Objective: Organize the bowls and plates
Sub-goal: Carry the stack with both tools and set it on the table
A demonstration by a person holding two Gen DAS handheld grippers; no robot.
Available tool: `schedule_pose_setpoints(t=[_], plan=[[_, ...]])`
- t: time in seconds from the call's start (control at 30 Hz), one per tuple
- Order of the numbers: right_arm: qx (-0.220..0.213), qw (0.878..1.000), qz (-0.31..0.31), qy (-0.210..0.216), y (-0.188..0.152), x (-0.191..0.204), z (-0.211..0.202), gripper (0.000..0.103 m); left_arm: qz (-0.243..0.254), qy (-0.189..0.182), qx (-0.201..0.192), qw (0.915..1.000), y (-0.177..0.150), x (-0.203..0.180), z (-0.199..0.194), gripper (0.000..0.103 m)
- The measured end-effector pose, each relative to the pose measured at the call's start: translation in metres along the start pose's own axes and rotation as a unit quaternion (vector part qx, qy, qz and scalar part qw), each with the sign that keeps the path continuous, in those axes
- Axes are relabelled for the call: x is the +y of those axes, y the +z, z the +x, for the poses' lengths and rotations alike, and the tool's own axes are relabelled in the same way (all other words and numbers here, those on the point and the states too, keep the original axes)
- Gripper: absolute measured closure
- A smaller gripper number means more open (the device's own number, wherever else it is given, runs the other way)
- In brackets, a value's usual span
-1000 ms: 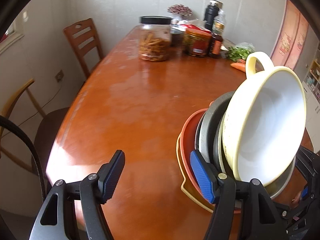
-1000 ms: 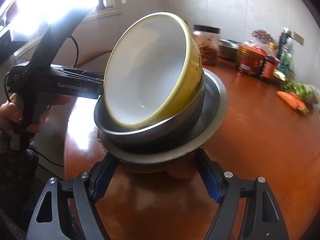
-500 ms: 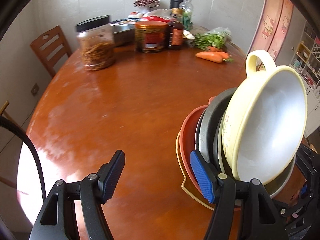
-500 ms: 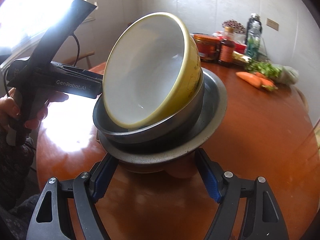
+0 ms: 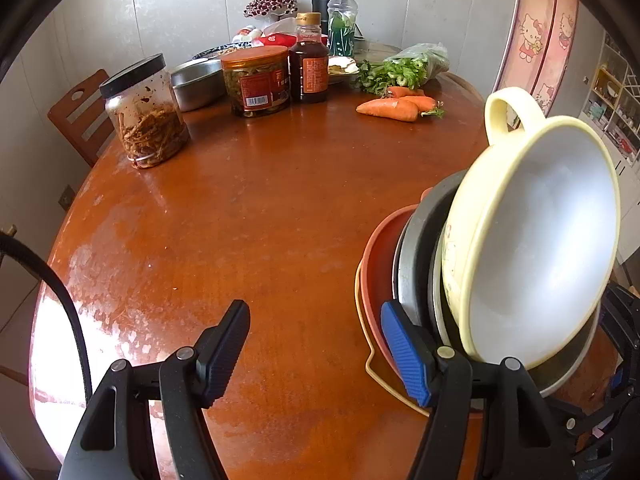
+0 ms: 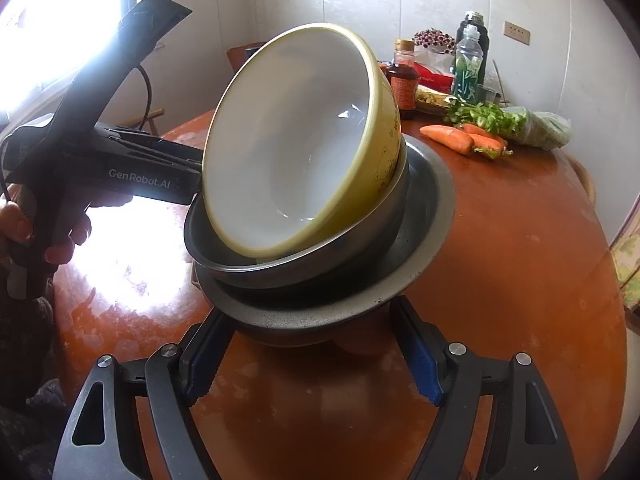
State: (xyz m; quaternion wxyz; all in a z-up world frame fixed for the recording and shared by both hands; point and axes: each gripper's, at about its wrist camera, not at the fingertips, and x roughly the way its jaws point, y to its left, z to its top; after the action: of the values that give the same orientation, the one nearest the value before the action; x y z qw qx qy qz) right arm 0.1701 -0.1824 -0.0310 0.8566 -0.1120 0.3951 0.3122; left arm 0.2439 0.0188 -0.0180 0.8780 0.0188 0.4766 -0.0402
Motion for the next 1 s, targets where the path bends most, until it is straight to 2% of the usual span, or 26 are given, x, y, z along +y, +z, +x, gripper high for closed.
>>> schedule_pose_setpoints(t=[0.27, 0.4, 0.47, 1.0], plan=[[-0.001, 1.000, 0.002, -0.003, -0.001, -0.001, -0.001, 0.024, -0.007, 0.004, -0.002, 1.0000, -0.001, -0.002, -0.002, 0.035], [-0.006, 1.000, 0.001, -0.007, -0.003, 0.004, -0.004, 0.024, -0.026, -0.009, 0.002, 0.9996, -0.002, 0.005, -0.003, 0.035], [-0.007, 1.000, 0.003, -0.014, -0.004, 0.005, -0.006, 0.024, -0.034, -0.003, 0.002, 0.9994, -0.002, 0.008, -0.003, 0.035], [-0.033, 0.998, 0.024, -0.041, -0.017, 0.015, -0.031, 0.024, -0.063, 0.013, -0.029, 0.9975, -0.030, 0.024, -0.030, 0.034]])
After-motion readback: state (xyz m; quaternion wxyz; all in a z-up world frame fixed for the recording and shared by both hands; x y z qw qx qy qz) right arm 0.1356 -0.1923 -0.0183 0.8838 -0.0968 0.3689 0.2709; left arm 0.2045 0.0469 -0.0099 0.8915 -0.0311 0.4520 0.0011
